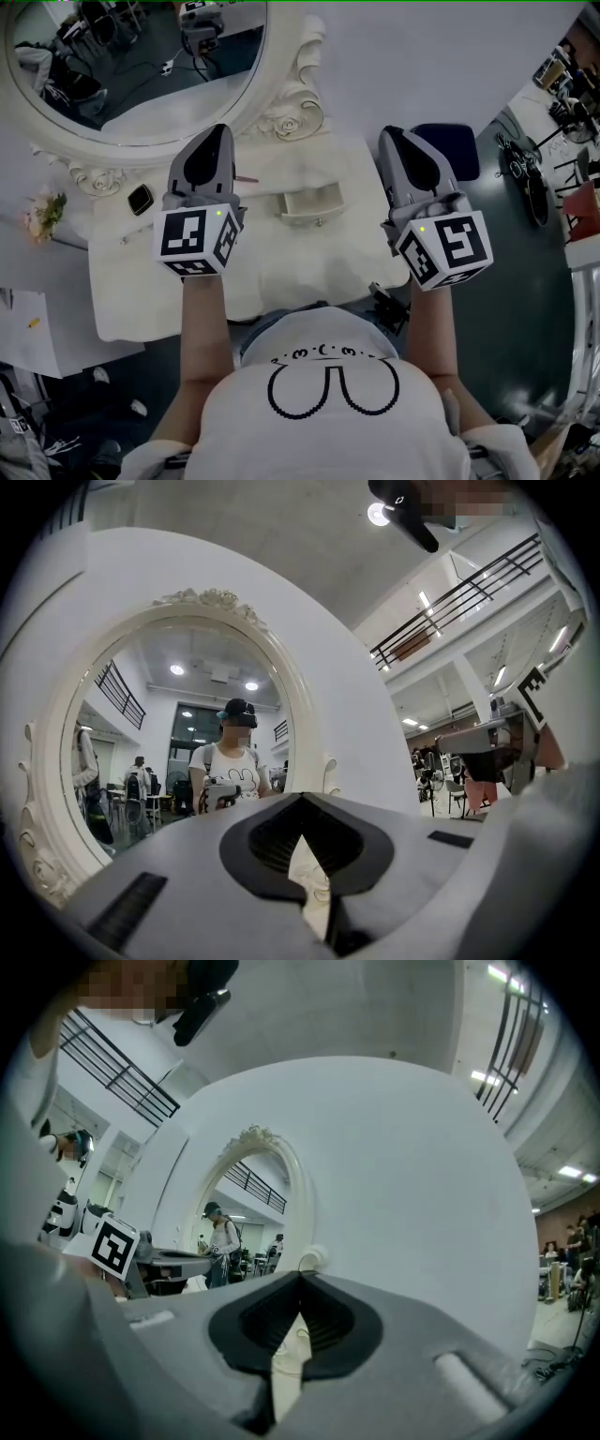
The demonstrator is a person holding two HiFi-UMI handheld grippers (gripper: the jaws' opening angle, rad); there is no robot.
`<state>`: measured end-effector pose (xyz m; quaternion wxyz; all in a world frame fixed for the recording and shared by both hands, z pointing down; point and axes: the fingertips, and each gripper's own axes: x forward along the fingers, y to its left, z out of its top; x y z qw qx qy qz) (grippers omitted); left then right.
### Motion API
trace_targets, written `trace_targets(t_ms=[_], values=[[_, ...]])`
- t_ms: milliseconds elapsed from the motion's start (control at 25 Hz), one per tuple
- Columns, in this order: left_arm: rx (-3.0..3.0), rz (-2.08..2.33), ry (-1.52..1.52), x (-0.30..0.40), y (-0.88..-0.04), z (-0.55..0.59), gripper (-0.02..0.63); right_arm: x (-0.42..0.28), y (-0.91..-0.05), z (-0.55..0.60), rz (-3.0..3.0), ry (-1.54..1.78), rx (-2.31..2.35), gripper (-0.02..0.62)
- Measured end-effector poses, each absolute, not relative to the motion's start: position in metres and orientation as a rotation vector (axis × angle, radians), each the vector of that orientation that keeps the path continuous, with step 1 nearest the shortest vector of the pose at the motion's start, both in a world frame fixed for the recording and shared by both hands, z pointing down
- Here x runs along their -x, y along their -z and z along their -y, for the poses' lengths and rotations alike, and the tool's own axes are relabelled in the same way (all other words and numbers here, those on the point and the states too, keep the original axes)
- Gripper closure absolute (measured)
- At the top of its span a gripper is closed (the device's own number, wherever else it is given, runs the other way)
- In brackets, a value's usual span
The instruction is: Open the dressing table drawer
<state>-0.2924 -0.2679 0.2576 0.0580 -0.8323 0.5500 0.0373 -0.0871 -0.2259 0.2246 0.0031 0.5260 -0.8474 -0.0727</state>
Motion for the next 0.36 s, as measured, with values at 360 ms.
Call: trace_targets(t_ms=[360], values=[[2.504,-1.660,-0.107,0.2924,-0.2513,0.2649,0.609,0.0911,-0.2224,0.2248,2.679,0.236,-1.629,0.597]])
